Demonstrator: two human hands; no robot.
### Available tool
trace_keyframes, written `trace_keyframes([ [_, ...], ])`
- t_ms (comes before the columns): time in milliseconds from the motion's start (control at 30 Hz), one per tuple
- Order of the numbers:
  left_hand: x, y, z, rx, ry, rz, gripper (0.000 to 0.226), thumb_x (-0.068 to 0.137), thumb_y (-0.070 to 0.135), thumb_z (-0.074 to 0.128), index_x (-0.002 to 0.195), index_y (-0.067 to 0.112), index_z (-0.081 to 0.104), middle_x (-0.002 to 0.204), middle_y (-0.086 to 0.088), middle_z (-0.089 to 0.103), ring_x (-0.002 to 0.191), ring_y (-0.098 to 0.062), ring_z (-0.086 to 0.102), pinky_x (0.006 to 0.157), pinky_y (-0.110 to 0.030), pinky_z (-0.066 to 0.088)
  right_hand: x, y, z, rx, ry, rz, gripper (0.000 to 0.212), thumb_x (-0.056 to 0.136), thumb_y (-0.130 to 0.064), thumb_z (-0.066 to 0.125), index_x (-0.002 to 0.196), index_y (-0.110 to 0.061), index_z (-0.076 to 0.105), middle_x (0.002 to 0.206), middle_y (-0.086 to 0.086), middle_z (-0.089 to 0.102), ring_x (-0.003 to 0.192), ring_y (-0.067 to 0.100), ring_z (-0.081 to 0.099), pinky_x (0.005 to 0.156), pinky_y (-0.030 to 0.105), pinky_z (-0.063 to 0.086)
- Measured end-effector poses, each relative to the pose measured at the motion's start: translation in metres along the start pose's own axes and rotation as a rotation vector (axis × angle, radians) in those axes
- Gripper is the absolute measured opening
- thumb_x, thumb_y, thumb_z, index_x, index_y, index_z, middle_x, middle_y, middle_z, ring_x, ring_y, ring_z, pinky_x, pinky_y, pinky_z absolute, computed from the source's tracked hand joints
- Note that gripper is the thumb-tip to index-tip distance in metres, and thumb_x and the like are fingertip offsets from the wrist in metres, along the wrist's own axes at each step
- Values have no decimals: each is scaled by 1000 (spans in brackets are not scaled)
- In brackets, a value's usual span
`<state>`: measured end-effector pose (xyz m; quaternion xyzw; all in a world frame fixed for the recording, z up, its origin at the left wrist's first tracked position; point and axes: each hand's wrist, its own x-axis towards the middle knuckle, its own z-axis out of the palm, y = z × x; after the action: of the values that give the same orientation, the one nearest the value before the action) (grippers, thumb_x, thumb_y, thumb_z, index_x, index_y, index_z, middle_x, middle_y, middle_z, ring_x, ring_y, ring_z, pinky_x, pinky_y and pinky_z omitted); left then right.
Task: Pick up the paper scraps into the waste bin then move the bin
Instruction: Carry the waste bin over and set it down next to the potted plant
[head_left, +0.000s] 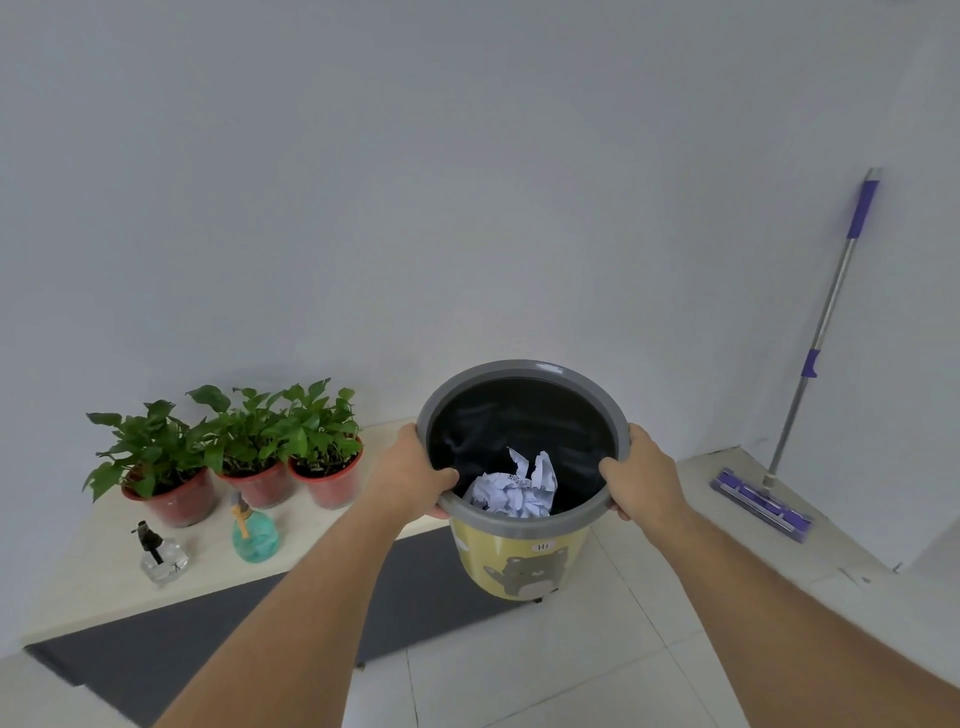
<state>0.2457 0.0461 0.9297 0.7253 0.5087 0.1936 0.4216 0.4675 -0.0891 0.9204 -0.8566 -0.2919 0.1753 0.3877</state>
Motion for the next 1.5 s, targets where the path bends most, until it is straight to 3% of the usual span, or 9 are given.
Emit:
trace_keyframes([
  [100,2,5,4,13,-31,26,47,81,13,73,118,16,44,93,-5,65,65,-25,75,62,-41,65,-5,5,-7,7,27,19,40,92,-12,56,130,-17,45,110,14,63,92,33,67,79,50,61],
  [300,2,33,27,52,-125,105,50,81,17,74,120,20,43,91,-2,65,56,-20,74,50,-29,61,-25,24,-40,34,156,98,39,92,-13,57,129,-19,46,106,12,63,87,29,68,73,44,63],
  [567,-26,84,85,22,-331,266,52,82,13,74,124,16,44,108,-11,62,72,-28,73,56,-39,64,-78,68,-107,54,350,249,40,91,-11,53,130,-17,46,104,16,65,86,34,69,67,43,62],
  [700,-47,103,117,41,-391,306,49,79,18,72,120,14,45,107,-15,64,72,-37,75,72,-50,62,-101,93,-140,40,427,288,37,91,-12,54,127,-17,47,101,14,64,85,33,68,71,48,62],
  [767,-54,109,132,47,-414,319,50,80,20,72,121,14,44,108,-15,64,82,-40,73,76,-52,61,-107,105,-153,37,448,301,36,90,-13,54,125,-17,47,100,14,64,85,33,68,72,50,62],
  [900,-62,121,157,17,-435,343,57,81,17,75,127,11,43,117,-15,60,96,-37,68,79,-50,61,-105,126,-175,33,463,302,36,89,-14,54,124,-19,48,99,12,64,84,33,67,72,51,62],
  [1133,-64,154,195,37,-404,336,54,81,17,74,126,15,43,112,-12,60,86,-32,71,72,-46,64,-76,154,-211,77,433,285,36,90,-13,55,125,-18,49,99,12,63,81,32,68,65,45,63],
  [1500,-9,195,257,86,-379,314,48,84,18,74,120,19,43,98,-3,60,71,-23,73,64,-40,65,4,183,-240,97,385,299,37,93,-12,54,128,-17,46,106,15,63,90,34,68,76,49,62],
])
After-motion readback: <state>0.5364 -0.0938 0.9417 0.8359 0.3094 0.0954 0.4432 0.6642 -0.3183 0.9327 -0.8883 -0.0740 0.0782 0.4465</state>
